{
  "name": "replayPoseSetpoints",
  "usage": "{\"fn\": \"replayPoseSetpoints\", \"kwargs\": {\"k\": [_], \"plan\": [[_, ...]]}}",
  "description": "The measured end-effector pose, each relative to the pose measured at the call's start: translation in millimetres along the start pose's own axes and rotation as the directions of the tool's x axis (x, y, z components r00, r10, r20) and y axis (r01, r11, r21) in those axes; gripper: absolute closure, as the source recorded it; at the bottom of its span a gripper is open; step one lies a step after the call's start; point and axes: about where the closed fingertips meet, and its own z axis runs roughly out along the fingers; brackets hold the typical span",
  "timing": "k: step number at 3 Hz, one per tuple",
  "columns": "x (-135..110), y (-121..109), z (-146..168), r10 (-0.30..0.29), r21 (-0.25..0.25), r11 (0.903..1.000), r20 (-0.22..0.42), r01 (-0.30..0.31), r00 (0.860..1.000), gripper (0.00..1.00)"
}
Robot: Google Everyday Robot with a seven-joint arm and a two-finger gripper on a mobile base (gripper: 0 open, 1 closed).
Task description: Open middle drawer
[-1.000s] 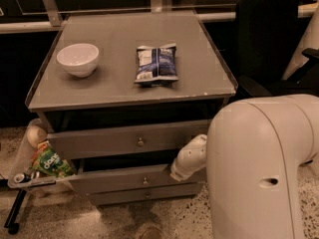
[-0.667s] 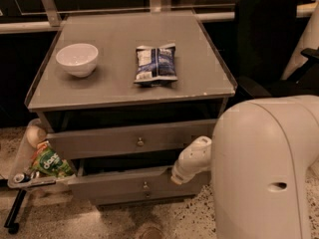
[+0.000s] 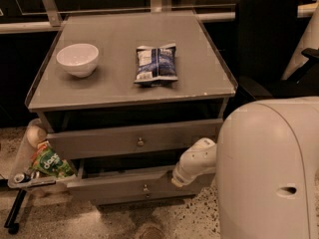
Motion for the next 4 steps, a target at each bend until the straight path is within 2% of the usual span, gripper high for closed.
{"fn": "replayPoseSetpoints", "kwargs": {"k": [3,4], "plan": [[26.3,18.0,-12.2,0.038,-0.012,0.9992,-0.045,-0.039,0.998,1.0],[27.1,19.1,-11.9,0.035,-0.014,0.9993,-0.051,-0.036,0.998,1.0]]}}
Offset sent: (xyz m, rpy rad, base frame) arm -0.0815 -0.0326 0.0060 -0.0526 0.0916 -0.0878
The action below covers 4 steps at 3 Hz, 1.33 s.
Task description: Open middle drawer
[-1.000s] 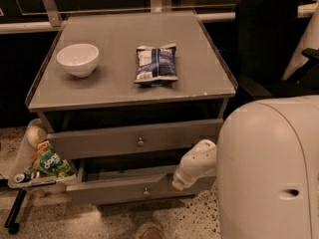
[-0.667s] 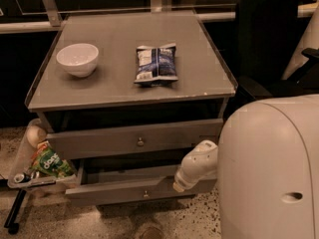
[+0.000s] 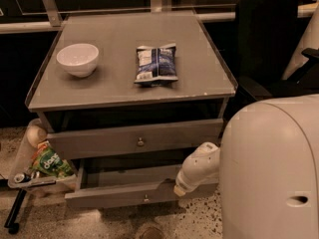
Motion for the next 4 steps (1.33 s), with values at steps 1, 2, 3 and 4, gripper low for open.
{"fn": "replayPoseSetpoints", "kwargs": {"k": [1,2,3,4], "plan": [[8.9,7.5,-1.8,0.008,-0.006,1.0,-0.021,-0.008,1.0,1.0],[8.2,7.7,-4.4,0.008,-0.006,1.0,-0.021,-0.008,1.0,1.0],[12.6,11.4,-5.6,0.014,-0.007,0.9999,-0.027,-0.014,1.0,1.0],[12.5,11.5,-6.2,0.014,-0.007,0.9999,-0.027,-0.014,1.0,1.0]]}}
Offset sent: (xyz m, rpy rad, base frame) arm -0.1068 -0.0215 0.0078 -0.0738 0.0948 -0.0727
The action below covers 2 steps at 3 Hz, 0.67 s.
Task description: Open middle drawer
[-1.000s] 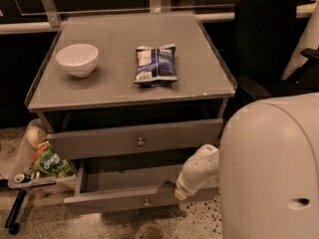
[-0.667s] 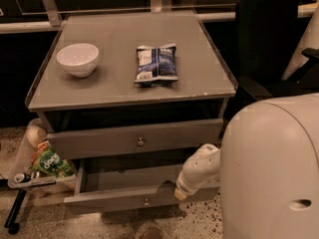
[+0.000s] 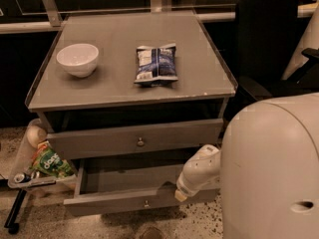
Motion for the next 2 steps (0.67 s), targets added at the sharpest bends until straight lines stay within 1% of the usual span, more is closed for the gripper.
{"fn": "replayPoseSetpoints", "kwargs": {"k": [1,2], "plan": [[6.0,6.0,-1.7,0.011,-0.006,0.9999,-0.006,-0.011,1.0,1.0],[6.0,6.1,-1.7,0.011,-0.006,0.9999,-0.007,-0.011,1.0,1.0]]}}
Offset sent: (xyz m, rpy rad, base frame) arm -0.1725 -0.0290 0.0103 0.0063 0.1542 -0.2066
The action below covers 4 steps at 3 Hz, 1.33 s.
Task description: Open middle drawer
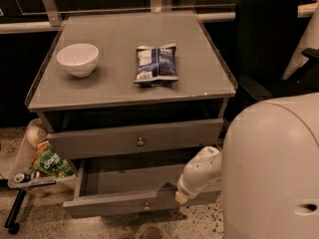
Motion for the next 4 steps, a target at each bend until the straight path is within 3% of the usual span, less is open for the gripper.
{"fn": "replayPoseSetpoints", "kwargs": {"k": [4], "plan": [[15.5,19.5,-2.0,0.006,-0.021,0.9998,-0.038,-0.007,0.999,1.0]]}}
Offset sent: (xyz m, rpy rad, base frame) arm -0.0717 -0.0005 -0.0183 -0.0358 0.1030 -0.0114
